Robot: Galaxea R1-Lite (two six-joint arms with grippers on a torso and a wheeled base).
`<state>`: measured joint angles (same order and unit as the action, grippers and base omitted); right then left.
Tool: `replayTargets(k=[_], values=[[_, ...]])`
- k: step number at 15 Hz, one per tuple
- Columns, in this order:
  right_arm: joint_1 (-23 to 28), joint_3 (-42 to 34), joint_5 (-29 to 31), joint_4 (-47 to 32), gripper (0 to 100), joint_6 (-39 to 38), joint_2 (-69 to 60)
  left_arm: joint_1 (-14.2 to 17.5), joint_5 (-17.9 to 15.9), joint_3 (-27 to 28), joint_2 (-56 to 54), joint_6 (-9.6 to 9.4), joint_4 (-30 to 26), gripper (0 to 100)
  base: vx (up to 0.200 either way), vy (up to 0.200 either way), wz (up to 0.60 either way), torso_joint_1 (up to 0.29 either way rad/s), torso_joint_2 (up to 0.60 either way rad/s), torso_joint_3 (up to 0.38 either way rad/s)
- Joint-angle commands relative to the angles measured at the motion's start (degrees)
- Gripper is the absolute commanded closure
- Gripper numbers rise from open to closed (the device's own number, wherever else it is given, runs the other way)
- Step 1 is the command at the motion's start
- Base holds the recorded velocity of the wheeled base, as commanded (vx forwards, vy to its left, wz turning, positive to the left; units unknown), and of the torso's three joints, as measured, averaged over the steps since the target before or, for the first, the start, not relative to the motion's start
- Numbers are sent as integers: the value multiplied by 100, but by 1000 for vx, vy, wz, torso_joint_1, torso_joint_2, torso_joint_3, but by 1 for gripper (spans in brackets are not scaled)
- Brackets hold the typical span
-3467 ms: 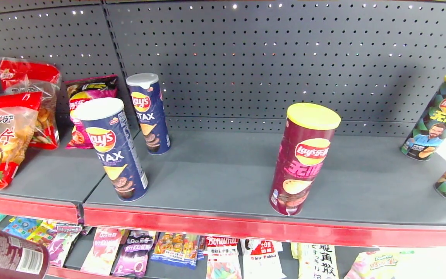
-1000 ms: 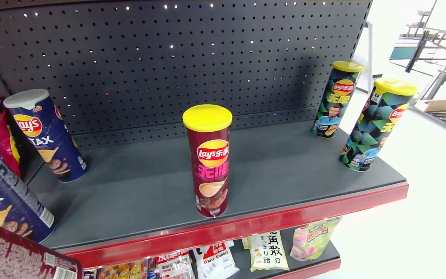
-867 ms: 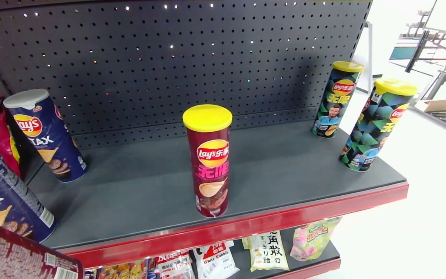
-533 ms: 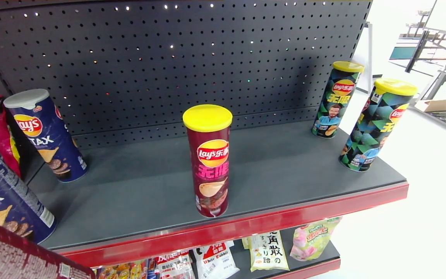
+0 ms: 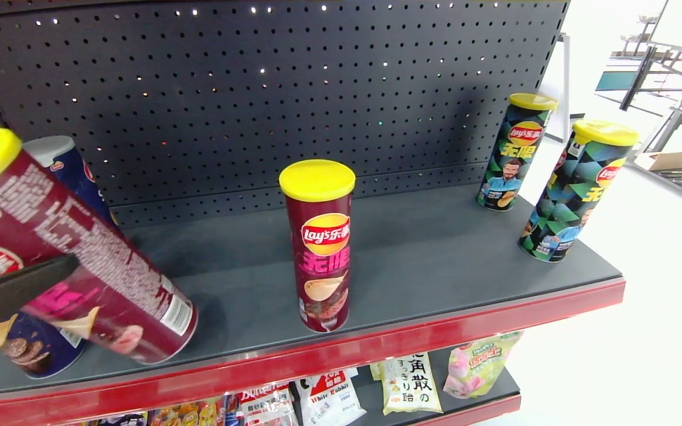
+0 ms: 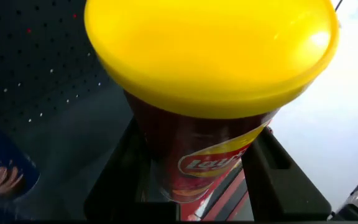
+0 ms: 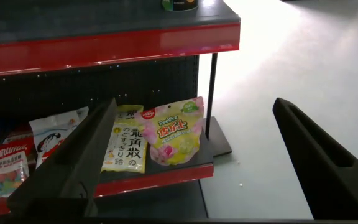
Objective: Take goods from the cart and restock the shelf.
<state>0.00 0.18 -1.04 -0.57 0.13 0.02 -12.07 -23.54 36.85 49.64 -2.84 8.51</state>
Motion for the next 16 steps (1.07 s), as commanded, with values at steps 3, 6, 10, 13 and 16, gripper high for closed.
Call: replayTargets(k=[3,6,10,13,16], values=[[0,-1,-2,5,0,4,-2,-489,262,657,1953,-85,810,100,0,0,0,0,0,0],[0,-1,-2,-4,0,4,-2,-709,262,1263,2779,-270,837,100,0,0,0,0,0,0],[0,-1,-2,5,0,4,-2,-903,394,1984,3728,-340,845,100,0,0,0,0,0,0],[0,-1,-2,-4,0,4,-2,-999,420,2274,4177,-419,863,100,0,0,0,0,0,0],[0,-1,-2,-4,0,4,-2,-1017,420,2784,4669,-419,977,100,0,0,0,0,0,0]])
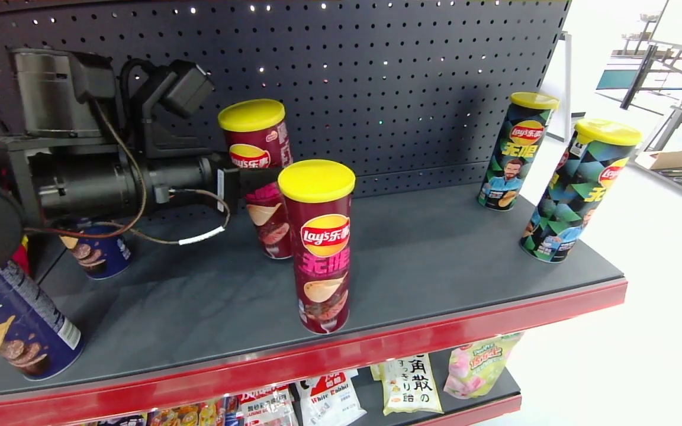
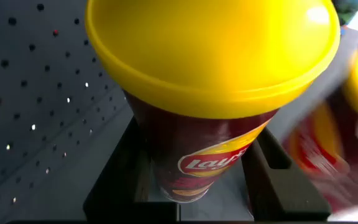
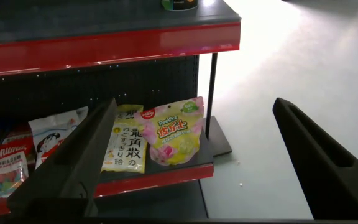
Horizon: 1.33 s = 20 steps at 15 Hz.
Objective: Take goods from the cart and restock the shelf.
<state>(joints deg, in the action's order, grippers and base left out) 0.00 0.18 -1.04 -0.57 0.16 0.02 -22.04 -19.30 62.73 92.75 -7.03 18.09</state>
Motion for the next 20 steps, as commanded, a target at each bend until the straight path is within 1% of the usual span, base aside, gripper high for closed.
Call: replayTargets(k=[1,6,8,10,13,16,20], values=[[0,-1,-2,-4,0,2,-2,-20,-4,354,534,0,54,100,0,0,0,0,0,0],[0,-1,-2,5,0,2,-2,-64,-4,398,833,-9,283,100,0,0,0,0,0,0],[0,-1,-2,-4,0,2,-2,-64,-4,521,1053,-9,511,100,0,0,0,0,0,0],[0,-1,-2,-4,0,2,-2,-64,14,591,1088,-9,494,100,0,0,0,0,0,0],[0,-1,-2,-4,0,2,-2,-64,14,556,1079,-9,467,100,0,0,0,0,0,0],[0,-1,-2,-4,0,2,-2,-64,137,556,1079,-9,458,100,0,0,0,0,0,0],[0,-1,-2,5,0,2,-2,-99,172,529,1070,44,450,100,0,0,0,0,0,0]])
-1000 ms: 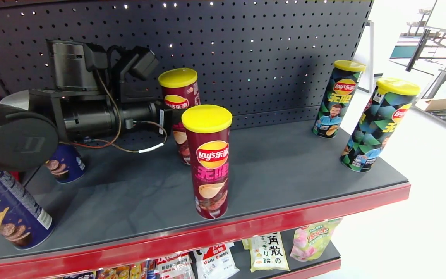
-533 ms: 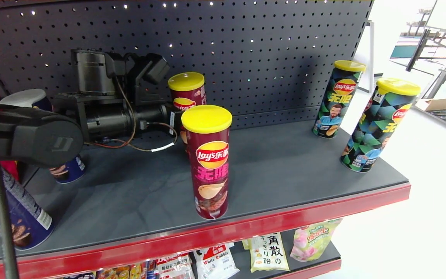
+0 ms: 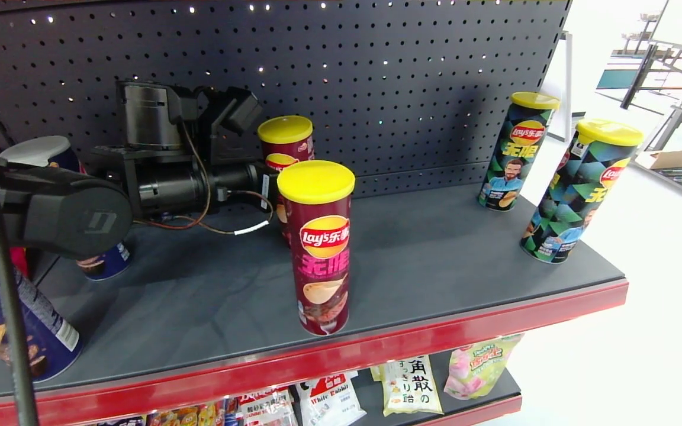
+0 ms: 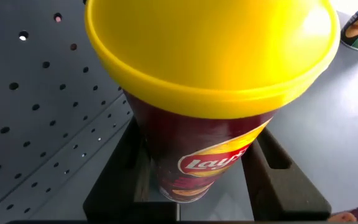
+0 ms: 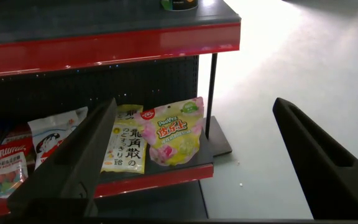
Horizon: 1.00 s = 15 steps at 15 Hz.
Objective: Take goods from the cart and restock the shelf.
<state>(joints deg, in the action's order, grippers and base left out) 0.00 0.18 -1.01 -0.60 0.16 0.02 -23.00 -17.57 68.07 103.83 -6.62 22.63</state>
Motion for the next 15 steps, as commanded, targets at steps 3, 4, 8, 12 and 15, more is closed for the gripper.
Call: replayTargets(k=[3,4,8,12,15], values=[[0,-1,-4,7,0,2,-2,-11,-10,-4,-82,12,-118,100,0,0,0,0,0,0],[0,-1,-4,-2,0,2,-2,-11,-1,-4,-91,12,-153,100,0,0,0,0,0,0],[0,-1,-4,-2,0,2,-2,-73,-10,4,-91,20,-153,100,0,0,0,0,0,0],[0,-1,-4,-2,0,2,-2,-117,-10,-22,-82,20,-153,100,0,0,0,0,0,0],[0,-1,-4,-2,0,2,-2,-108,-10,-31,-82,12,-153,100,0,0,0,0,0,0]])
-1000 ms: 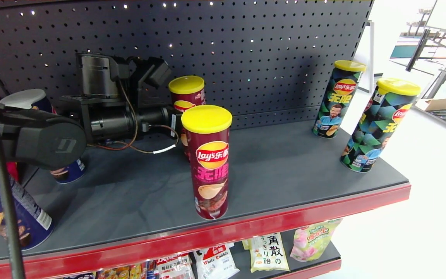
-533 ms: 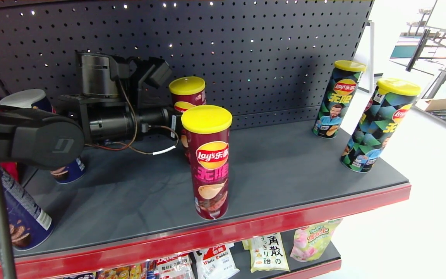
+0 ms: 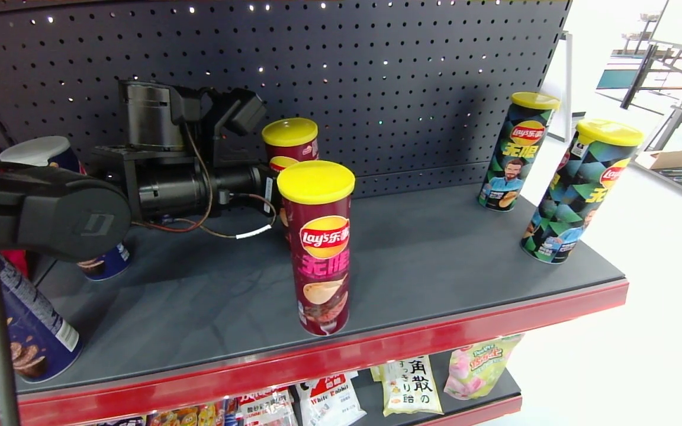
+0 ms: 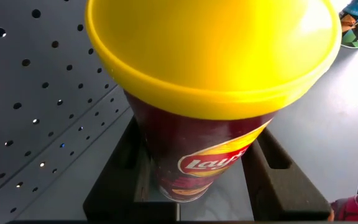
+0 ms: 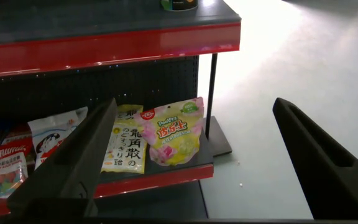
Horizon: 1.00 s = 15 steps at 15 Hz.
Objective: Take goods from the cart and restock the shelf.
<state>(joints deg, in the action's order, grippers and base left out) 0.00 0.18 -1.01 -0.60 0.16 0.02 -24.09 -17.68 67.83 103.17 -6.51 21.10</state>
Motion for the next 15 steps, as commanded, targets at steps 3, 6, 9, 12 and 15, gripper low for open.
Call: replayTargets(k=[3,6,9,12,15], values=[[0,-1,-4,-2,0,2,-2,-8,1,-15,-16,-26,-18,100,0,0,0,0,0,0],[0,-1,-4,-2,0,2,-2,-26,-8,-33,-25,-35,-18,100,0,0,0,0,0,0],[0,-1,-4,7,0,2,-2,-26,-8,-24,-51,-43,-18,0,0,0,0,0,0,0],[0,-1,-4,-2,0,2,-2,-26,1,-33,-86,53,-18,0,0,0,0,0,0,0],[0,-1,-4,7,0,2,-2,-17,1,-182,-262,53,-18,0,0,0,0,0,0,0]])
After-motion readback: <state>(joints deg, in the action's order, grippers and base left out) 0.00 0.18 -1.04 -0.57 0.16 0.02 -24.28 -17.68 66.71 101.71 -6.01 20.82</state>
